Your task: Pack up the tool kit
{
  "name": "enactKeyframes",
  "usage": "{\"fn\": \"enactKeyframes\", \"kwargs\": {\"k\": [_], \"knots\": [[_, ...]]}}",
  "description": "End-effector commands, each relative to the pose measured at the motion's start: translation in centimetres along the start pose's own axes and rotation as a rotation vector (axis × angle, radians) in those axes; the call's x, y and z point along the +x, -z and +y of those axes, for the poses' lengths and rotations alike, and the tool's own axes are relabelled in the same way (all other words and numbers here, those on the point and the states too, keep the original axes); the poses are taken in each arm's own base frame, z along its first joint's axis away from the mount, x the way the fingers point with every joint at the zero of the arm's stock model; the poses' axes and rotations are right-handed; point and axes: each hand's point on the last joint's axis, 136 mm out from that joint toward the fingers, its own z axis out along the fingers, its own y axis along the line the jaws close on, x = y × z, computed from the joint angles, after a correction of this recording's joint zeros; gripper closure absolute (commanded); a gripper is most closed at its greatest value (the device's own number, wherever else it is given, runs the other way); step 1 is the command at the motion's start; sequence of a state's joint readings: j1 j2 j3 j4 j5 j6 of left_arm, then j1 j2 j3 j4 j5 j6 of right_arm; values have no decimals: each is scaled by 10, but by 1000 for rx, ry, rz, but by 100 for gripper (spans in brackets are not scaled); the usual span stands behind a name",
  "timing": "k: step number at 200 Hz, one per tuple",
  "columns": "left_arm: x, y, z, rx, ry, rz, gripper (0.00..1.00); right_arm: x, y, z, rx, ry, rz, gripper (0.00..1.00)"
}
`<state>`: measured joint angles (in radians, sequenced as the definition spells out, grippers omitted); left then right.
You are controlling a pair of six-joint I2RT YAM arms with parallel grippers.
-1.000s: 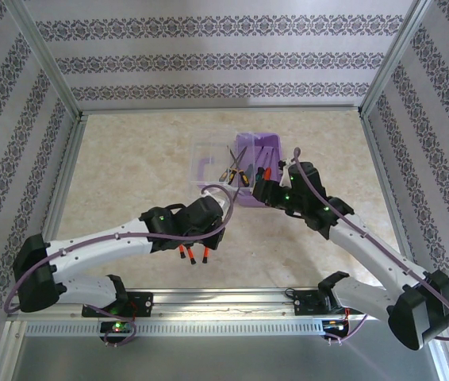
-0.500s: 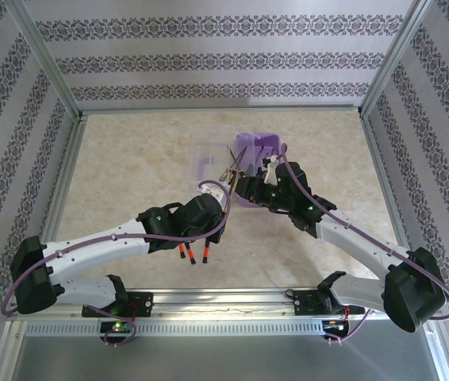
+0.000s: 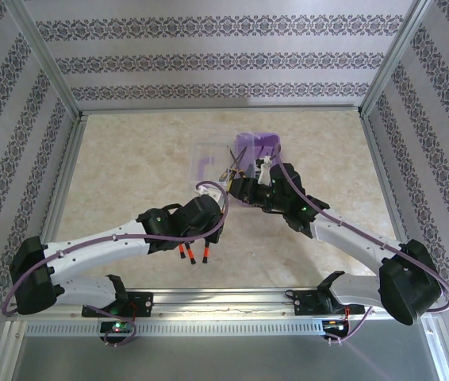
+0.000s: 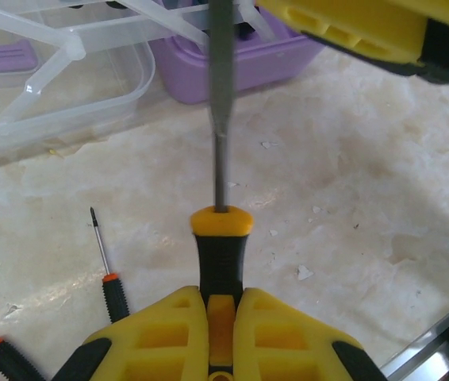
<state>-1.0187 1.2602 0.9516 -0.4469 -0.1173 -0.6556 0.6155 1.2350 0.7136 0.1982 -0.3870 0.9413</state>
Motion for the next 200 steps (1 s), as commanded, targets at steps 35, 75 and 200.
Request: {"fn": "enactKeyframes", "kwargs": {"k": [35, 75, 200], "knots": [[-15, 8, -1, 76, 84, -71, 92, 5, 6, 8, -24, 39, -1, 66], [-15, 7, -6, 99, 75, -66, 92, 15, -7, 18, -65, 56, 53, 67], [-17, 15, 7, 52, 103, -100, 31, 4, -6, 11, 31, 109, 39, 92]]}}
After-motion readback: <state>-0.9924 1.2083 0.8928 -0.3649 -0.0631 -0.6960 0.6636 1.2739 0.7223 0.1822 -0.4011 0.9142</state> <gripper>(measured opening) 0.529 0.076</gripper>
